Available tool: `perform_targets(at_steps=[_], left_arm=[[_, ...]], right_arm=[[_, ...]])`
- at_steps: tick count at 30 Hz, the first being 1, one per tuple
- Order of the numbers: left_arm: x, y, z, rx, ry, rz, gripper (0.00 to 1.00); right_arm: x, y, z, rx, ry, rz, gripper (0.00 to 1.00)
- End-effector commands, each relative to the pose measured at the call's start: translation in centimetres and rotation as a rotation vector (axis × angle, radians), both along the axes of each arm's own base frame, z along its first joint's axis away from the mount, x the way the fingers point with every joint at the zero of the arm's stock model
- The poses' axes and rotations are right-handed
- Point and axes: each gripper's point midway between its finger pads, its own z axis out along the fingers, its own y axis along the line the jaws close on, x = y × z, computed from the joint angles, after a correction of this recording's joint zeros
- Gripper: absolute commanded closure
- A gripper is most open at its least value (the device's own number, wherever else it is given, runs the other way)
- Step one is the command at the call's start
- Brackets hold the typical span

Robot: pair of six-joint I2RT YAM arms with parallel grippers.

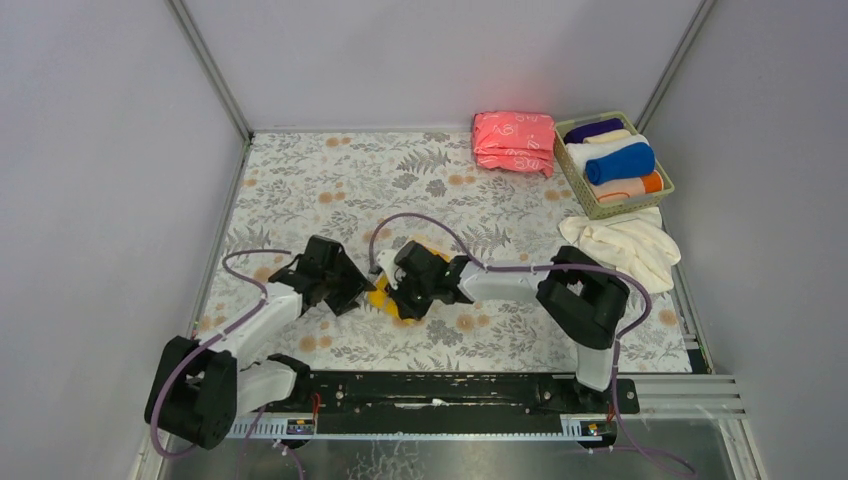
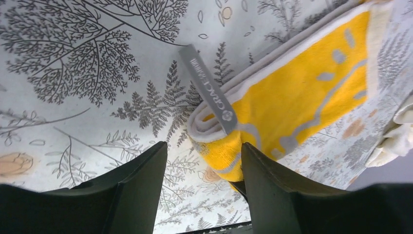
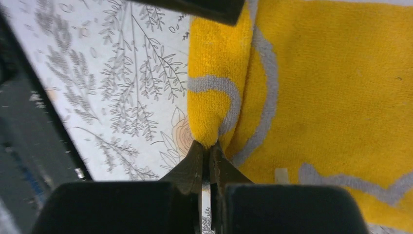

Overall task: Roll the towels
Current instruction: Roll the towel at the center of the board.

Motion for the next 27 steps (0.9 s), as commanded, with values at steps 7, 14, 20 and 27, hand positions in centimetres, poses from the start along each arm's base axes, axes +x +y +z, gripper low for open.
perform_targets(at_steps=[7,14,20,27], left_arm=[[-0.8,1.0,3.8,0.025,-0.065,-0.008,0.32],[-0.5,-0.6,3.5,-0.037,-0.05,-0.052,0.31],[1.2,-2.1,3.1,-0.059,-0.055,-0.079,0.34],[2.8,-2.5,2.5,-0.029,-0.06,-0.078,0.35]], right_arm=[[-1.2,1.1,4.0,0.379,0.623,-0.059,1.0],[0.8,-0.4,2.0,0.412,0.826,-0.194,1.0],[1.9,-1.7,0.0,0.435,0.92,-0.296,0.99],[2.5,-2.0,-0.9,0.397,0.917,-0.33,0.98]])
